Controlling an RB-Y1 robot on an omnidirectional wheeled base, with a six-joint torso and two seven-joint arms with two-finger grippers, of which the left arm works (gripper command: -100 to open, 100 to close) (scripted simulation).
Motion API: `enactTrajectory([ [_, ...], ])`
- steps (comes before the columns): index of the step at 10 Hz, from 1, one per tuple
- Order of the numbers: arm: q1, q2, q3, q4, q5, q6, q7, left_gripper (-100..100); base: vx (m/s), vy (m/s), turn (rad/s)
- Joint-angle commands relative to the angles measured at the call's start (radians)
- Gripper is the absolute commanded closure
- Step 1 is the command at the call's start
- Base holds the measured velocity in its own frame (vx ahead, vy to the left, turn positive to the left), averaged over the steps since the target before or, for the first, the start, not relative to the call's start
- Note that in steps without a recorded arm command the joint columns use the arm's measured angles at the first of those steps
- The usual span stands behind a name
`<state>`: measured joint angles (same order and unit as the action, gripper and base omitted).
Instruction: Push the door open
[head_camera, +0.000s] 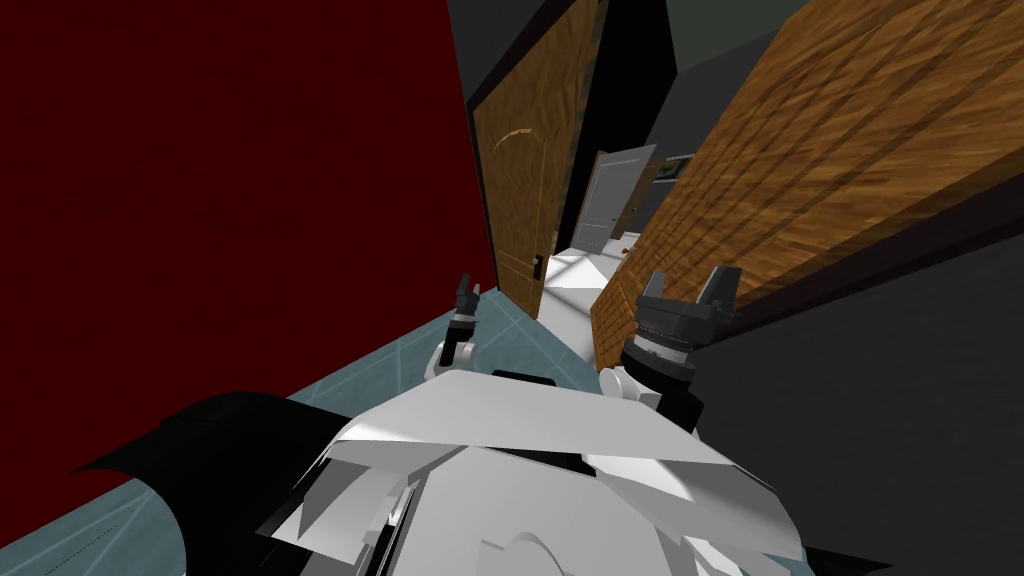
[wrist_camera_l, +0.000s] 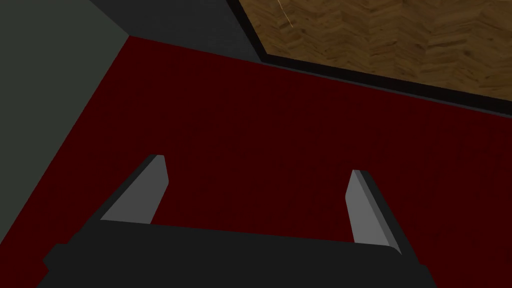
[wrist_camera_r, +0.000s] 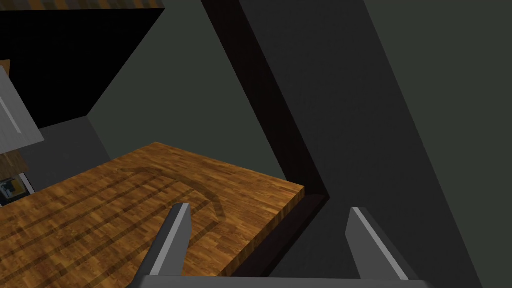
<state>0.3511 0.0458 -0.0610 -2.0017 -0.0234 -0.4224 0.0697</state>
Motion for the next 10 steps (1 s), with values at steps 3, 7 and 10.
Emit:
enactTrajectory([
  [3,-0.067,0.009,-0.027,0.107,-0.010,-0.002,0.019,-100,0.091,0.044,-0.041],
  [7,-0.125,0.016,-0.052,0.199,-0.018,-0.003,0.035,-100,0.079,0.038,-0.031],
  [10,-0.166,0.018,-0.070,0.264,-0.024,-0.004,0.047,-100,0.062,0.035,-0.030],
])
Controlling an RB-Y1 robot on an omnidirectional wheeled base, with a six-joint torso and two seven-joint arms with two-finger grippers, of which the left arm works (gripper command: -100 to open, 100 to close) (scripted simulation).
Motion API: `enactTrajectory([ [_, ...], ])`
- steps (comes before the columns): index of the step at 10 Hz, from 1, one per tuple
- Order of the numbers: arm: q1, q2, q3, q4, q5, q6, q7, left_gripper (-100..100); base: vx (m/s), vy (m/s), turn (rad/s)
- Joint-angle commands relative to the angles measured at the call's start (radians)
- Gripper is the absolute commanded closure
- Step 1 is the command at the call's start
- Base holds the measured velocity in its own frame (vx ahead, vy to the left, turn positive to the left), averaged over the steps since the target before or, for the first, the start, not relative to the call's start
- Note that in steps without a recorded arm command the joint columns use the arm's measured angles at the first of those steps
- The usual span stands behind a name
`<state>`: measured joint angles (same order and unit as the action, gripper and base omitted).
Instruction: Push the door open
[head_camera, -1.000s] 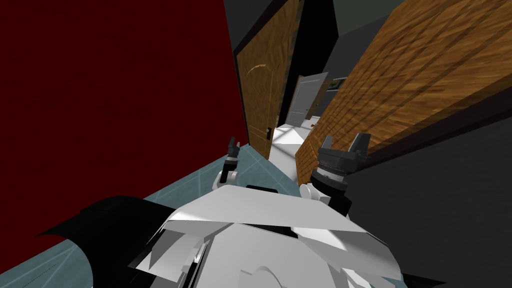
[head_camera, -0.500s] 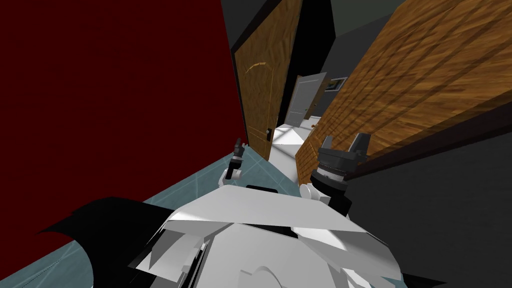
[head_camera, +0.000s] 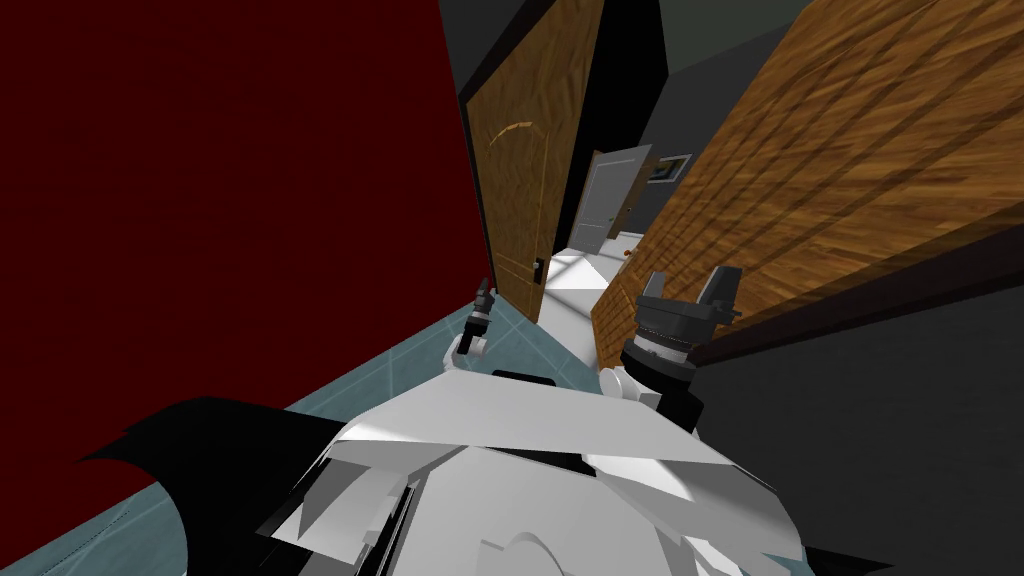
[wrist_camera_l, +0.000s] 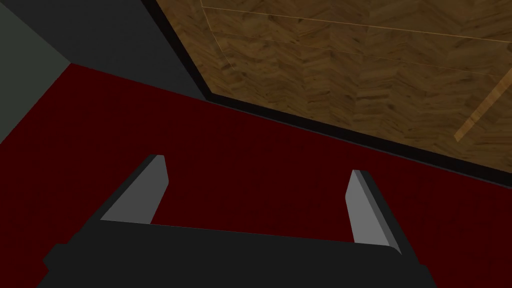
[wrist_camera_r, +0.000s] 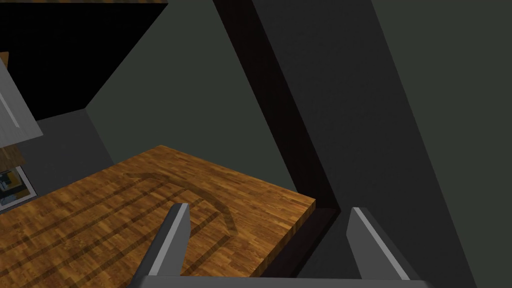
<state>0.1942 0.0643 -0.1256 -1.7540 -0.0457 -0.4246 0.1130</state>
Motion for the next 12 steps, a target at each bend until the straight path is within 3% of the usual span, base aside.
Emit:
enactTrajectory([
  [1,-0.030,0.001,-0.014,0.049,-0.005,-0.002,0.009,-100,0.075,0.040,-0.049],
  [5,-0.115,0.003,-0.050,0.171,-0.017,-0.003,0.032,-100,0.096,0.052,-0.045],
  [6,-0.115,0.003,-0.050,0.182,-0.017,-0.003,0.032,-100,0.065,0.033,-0.017],
  [8,-0.157,0.003,-0.068,0.239,-0.024,-0.004,0.044,-100,0.053,0.045,-0.039],
  [9,-0.157,0.003,-0.068,0.249,-0.024,-0.004,0.044,-100,0.060,0.045,-0.021],
  [12,-0.200,0.001,-0.086,0.317,-0.030,-0.005,0.056,-100,0.051,0.028,-0.022],
])
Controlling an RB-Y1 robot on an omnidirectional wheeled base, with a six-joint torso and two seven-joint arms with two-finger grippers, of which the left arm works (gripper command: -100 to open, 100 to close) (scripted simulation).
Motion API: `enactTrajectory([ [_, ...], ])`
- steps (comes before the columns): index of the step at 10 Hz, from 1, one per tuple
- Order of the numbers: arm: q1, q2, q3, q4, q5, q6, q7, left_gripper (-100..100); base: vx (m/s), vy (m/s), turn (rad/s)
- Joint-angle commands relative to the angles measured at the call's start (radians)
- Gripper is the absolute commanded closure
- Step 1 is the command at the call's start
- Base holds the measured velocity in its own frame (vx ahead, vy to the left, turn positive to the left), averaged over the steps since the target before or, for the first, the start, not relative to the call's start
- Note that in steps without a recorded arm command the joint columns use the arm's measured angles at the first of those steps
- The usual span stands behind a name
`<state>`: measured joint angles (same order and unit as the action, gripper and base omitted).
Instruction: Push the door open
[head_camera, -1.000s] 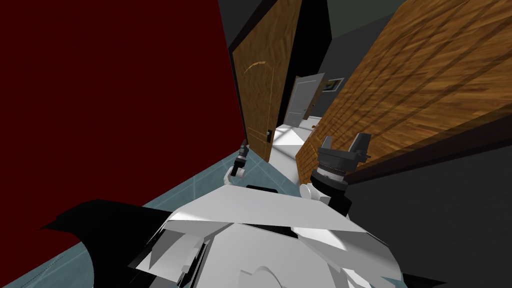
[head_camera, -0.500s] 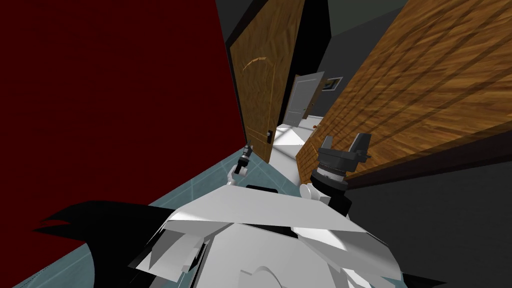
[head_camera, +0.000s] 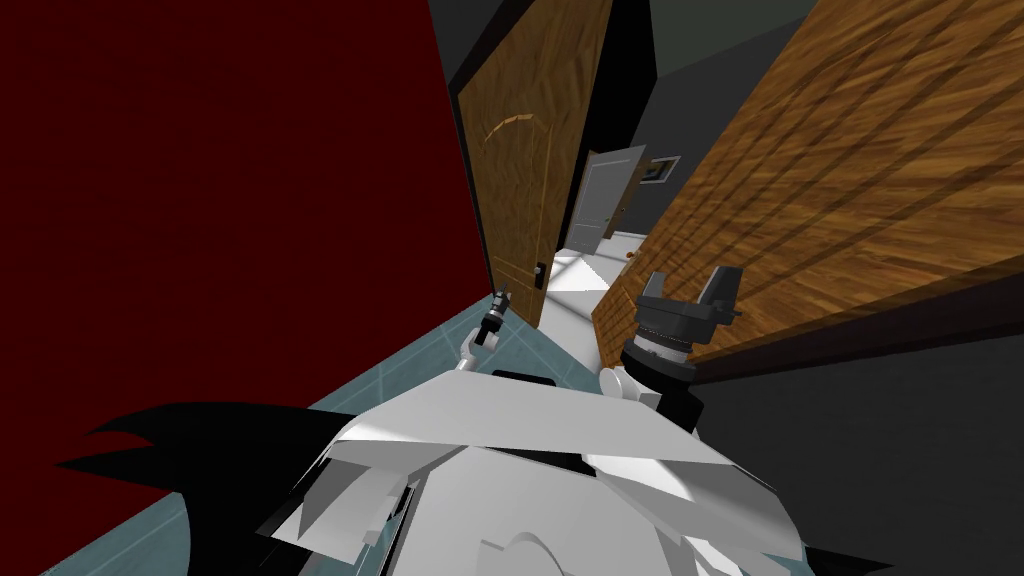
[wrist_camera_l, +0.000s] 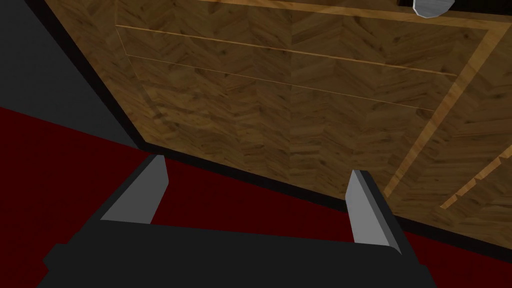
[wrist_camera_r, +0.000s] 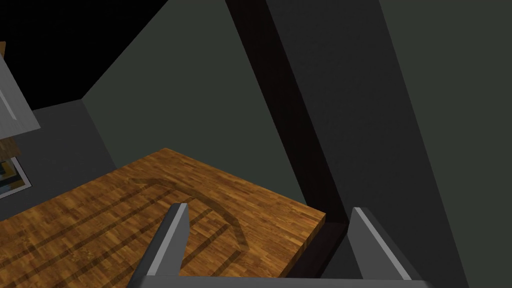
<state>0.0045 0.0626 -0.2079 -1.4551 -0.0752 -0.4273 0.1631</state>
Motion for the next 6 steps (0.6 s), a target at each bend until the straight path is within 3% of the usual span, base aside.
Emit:
enactTrajectory([
  [1,-0.031,0.002,-0.013,0.050,-0.004,-0.002,0.011,-100,0.067,0.041,-0.046],
  [2,-0.031,0.002,-0.013,0.051,-0.004,-0.002,0.011,-100,0.055,0.033,-0.023],
  [6,-0.114,-0.005,-0.048,0.182,-0.016,-0.004,0.034,-100,0.083,0.053,-0.043],
])
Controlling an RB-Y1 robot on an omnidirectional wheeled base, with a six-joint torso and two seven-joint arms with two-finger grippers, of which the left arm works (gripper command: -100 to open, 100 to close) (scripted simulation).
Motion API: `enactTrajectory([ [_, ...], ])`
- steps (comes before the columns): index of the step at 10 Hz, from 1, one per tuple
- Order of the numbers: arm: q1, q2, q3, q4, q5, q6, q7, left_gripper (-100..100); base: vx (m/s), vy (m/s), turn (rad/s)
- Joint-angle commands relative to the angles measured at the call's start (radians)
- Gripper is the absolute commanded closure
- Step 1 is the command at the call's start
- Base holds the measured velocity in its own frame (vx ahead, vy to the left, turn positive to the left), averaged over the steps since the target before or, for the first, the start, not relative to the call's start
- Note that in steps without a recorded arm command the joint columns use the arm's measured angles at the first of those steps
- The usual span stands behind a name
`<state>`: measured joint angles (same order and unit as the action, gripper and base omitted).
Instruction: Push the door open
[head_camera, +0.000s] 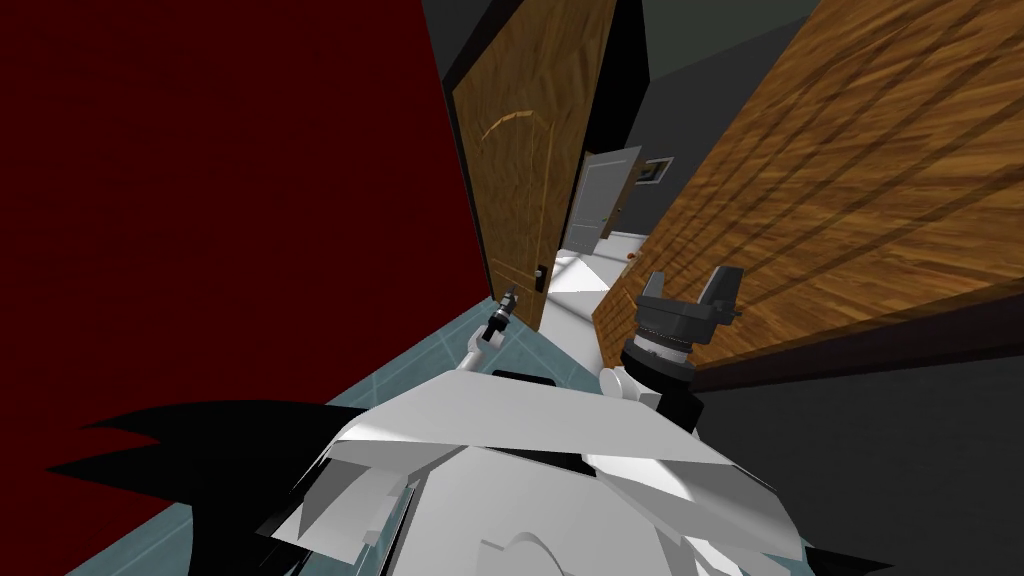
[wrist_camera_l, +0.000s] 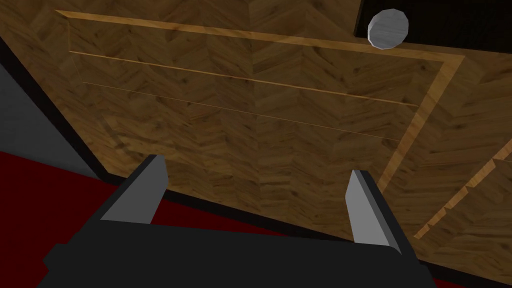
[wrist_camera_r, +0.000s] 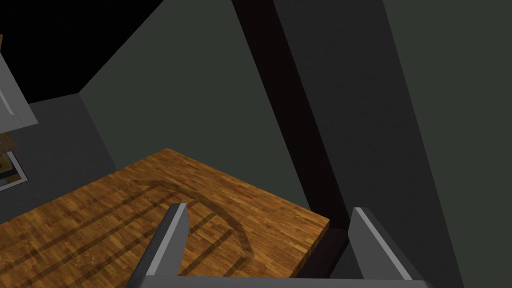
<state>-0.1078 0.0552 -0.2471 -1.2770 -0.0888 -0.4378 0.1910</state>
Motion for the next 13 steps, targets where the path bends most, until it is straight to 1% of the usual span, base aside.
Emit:
enactTrajectory([
  [1,-0.021,0.000,-0.017,0.034,-0.005,0.007,0.012,-100,0.098,0.052,-0.038],
  [3,-0.060,-0.005,-0.034,0.090,-0.011,0.006,0.022,-100,0.089,0.063,-0.038],
  [4,-0.060,-0.005,-0.034,0.096,-0.011,0.006,0.022,-100,0.051,0.038,-0.020],
  [9,-0.150,-0.021,-0.072,0.238,-0.024,0.004,0.047,-100,0.078,0.045,-0.036],
  [13,-0.210,-0.035,-0.098,0.333,-0.033,0.003,0.064,-100,0.089,0.057,-0.034],
])
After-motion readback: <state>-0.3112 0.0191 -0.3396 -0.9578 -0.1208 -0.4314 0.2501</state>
